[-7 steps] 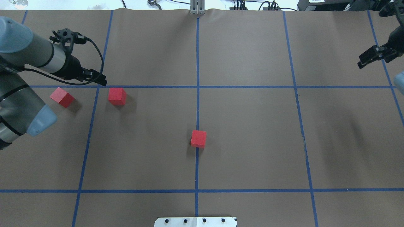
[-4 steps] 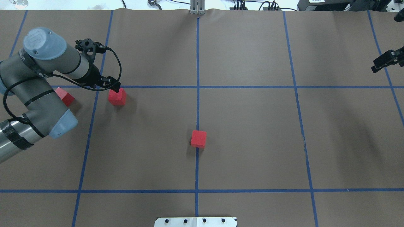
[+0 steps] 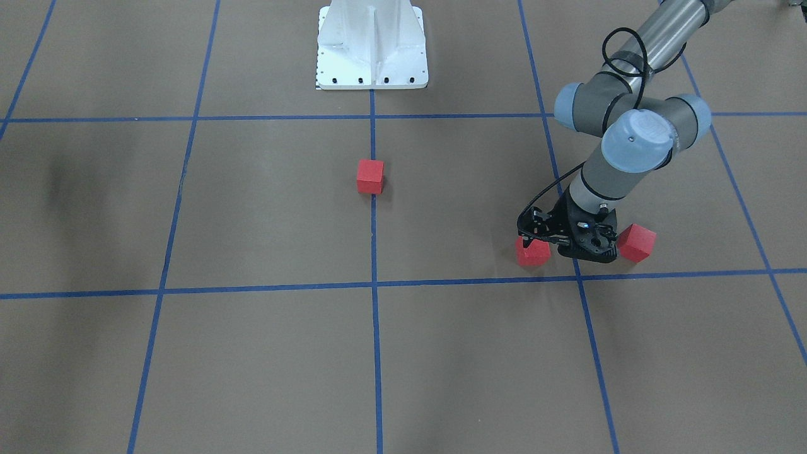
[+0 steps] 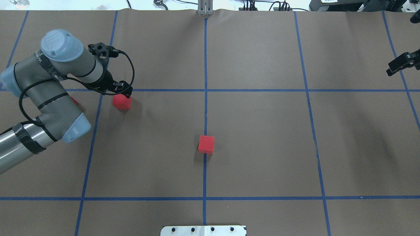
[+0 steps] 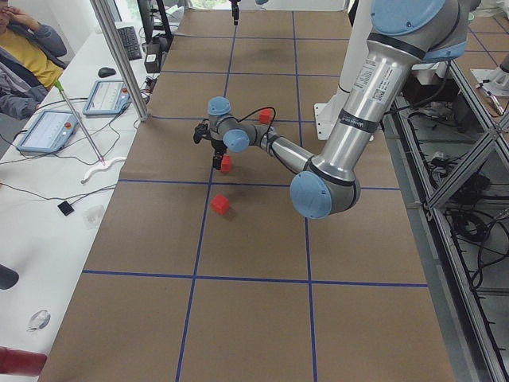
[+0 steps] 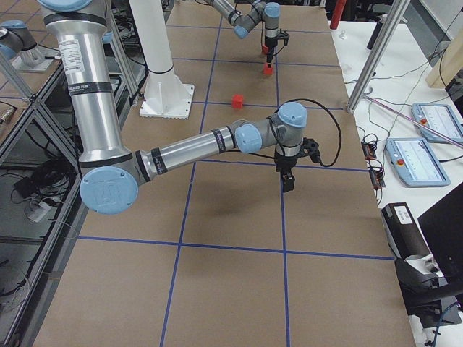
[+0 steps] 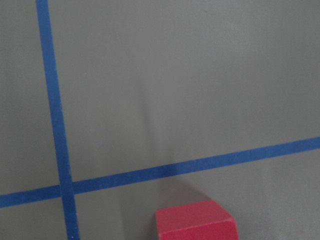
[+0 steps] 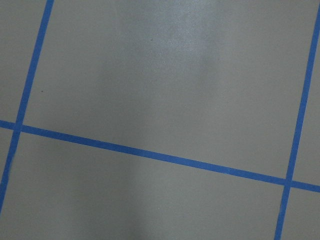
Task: Form red blocks into L shape at center
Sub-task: 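Reach the left gripper to the red cube nearer the center and grasp it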
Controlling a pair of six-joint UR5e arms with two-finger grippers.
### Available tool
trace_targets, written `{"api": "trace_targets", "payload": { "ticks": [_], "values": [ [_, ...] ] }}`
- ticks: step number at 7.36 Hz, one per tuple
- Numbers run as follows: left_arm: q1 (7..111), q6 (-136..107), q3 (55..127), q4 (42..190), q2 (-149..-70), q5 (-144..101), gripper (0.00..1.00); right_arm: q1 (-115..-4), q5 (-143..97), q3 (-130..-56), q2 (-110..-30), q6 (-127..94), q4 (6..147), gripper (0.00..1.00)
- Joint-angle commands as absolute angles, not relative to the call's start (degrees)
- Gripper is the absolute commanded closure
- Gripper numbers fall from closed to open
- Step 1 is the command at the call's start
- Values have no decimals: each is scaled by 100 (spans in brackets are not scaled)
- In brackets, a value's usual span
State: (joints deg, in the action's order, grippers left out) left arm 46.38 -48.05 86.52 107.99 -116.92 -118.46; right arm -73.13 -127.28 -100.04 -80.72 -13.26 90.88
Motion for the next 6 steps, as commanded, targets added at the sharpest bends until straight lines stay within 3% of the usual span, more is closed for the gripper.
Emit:
{"api": "trace_targets", "payload": {
  "ticks": [1,3,4,6],
  "values": [
    [4518,-5105,8640,10573,-11777,-11830,0,-7313,-12727,-9993,-8068,-1345,9088,1],
    [4430,-5396,8631,10521,-11777,-11821,4,-7313,-12727,-9993,-8060,-1336,9088,1],
    [4430,-5405,8631,10521,-11777,-11821,19,-7313,-12727,-9993,-8060,-1336,9088,1],
    [4430,-5379,8622,10521,-11786,-11821,30,-7313,-12727,-9993,-8060,-1345,9088,1]
  ]
}}
